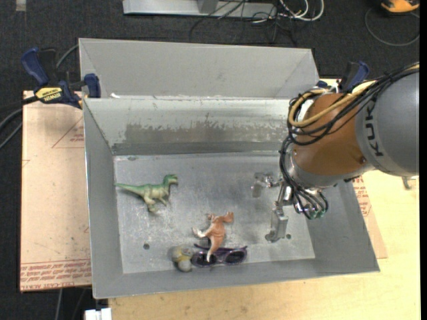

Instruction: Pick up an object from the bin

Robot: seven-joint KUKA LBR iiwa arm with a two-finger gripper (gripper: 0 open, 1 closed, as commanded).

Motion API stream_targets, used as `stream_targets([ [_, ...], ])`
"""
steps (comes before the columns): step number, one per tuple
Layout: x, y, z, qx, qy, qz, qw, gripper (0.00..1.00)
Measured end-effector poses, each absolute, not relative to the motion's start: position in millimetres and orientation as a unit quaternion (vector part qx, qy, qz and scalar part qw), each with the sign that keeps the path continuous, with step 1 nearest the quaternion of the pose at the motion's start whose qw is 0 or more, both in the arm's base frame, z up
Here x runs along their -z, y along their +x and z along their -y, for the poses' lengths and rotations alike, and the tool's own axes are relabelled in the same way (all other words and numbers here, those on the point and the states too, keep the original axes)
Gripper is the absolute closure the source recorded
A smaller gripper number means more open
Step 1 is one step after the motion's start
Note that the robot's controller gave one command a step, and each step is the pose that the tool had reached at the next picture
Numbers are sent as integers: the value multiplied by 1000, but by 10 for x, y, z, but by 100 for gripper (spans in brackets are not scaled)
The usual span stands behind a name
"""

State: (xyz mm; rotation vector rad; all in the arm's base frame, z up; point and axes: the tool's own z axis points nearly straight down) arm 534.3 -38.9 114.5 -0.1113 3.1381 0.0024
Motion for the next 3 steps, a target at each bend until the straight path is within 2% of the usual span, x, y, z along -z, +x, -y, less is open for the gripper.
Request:
stream_targets([
  [1, -700, 5041, -391, -1, -51, -999, 1, 0],
  [2, -699, 5102, -197, -1, -93, -996, 2, 0],
  [3, -703, 5080, -485, -1, -301, -954, 3, 0],
])
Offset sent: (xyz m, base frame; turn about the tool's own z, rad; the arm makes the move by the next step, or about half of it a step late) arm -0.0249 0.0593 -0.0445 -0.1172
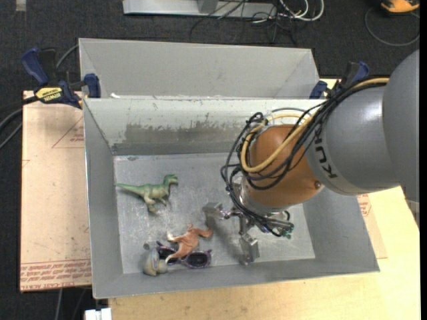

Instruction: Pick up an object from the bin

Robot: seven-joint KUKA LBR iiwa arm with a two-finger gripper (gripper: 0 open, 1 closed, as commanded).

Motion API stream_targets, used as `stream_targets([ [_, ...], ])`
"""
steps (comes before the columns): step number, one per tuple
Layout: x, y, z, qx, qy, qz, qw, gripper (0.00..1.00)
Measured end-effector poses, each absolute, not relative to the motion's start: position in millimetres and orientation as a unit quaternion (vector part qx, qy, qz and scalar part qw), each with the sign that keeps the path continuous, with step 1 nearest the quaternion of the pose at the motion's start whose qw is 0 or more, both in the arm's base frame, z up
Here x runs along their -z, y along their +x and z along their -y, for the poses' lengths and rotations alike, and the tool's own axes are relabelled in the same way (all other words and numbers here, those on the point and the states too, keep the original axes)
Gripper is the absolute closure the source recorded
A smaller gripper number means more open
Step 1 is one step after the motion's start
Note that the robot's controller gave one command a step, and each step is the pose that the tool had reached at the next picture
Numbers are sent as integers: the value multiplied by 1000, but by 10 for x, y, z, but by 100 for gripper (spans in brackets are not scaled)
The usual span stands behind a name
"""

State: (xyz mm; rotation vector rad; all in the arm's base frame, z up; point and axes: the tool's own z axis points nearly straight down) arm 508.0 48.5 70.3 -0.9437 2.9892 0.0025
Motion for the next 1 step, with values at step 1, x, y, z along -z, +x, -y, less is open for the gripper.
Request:
stream_targets([
  [1, -704, 5253, -715, -1, -234, -972, 4, 0],
])
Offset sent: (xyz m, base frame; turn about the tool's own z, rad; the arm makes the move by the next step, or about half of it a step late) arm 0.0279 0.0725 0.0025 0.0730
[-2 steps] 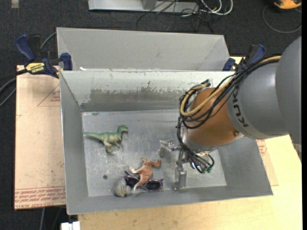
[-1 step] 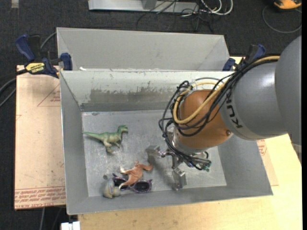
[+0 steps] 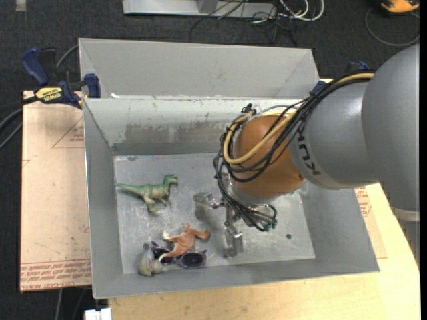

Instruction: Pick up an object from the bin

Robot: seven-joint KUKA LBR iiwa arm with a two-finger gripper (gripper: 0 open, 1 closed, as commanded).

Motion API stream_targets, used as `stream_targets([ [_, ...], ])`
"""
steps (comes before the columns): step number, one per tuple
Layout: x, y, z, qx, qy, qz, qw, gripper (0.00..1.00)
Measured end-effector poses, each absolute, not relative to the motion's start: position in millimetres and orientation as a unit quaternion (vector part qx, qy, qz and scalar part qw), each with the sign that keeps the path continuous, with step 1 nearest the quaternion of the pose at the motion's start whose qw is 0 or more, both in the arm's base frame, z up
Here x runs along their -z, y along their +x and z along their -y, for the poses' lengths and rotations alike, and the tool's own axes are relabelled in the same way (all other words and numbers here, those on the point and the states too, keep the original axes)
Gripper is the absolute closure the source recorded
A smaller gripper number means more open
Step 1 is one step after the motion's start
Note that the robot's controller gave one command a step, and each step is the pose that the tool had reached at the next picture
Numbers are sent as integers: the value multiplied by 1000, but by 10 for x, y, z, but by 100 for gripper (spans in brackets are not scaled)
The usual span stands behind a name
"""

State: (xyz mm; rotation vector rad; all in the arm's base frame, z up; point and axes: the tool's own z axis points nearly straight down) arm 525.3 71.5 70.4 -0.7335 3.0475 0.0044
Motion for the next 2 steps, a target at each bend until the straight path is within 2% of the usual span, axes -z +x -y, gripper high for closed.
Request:
stream_targets([
  [1, -727, 5340, -1110, -1, -246, -969, 5, 0],
  [2, -742, 4926, -1216, -1, -286, -958, 11, 0],
])
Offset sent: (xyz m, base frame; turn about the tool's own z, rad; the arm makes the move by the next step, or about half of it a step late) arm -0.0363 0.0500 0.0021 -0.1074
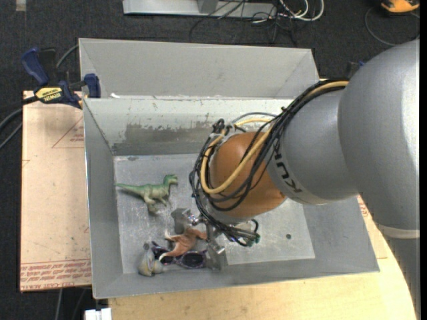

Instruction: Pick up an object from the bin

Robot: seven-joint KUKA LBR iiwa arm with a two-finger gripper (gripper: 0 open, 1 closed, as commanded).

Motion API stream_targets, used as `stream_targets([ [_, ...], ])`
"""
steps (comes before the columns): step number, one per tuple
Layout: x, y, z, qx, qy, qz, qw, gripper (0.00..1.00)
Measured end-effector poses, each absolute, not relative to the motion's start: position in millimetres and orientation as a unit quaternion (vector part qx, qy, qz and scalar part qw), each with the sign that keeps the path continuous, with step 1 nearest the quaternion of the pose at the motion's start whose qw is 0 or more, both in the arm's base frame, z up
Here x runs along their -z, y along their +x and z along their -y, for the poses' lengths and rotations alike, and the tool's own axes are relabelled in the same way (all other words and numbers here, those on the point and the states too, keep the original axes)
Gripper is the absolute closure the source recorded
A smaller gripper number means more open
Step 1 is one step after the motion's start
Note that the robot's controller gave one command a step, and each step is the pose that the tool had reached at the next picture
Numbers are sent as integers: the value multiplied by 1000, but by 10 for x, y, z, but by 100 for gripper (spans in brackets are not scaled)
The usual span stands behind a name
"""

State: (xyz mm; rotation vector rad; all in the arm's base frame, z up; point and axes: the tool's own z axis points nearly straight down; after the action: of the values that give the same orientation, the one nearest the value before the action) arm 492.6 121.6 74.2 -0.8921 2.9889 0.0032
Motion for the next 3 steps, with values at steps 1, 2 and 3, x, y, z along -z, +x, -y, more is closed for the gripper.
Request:
stream_targets([
  [1, -726, 5051, -1451, -1, -439, -899, 7, 0],
  [2, -721, 4839, -1726, 3, -477, -879, 18, 0],
  [3, -713, 4989, -1956, 0, -561, -828, 11, 100],
])
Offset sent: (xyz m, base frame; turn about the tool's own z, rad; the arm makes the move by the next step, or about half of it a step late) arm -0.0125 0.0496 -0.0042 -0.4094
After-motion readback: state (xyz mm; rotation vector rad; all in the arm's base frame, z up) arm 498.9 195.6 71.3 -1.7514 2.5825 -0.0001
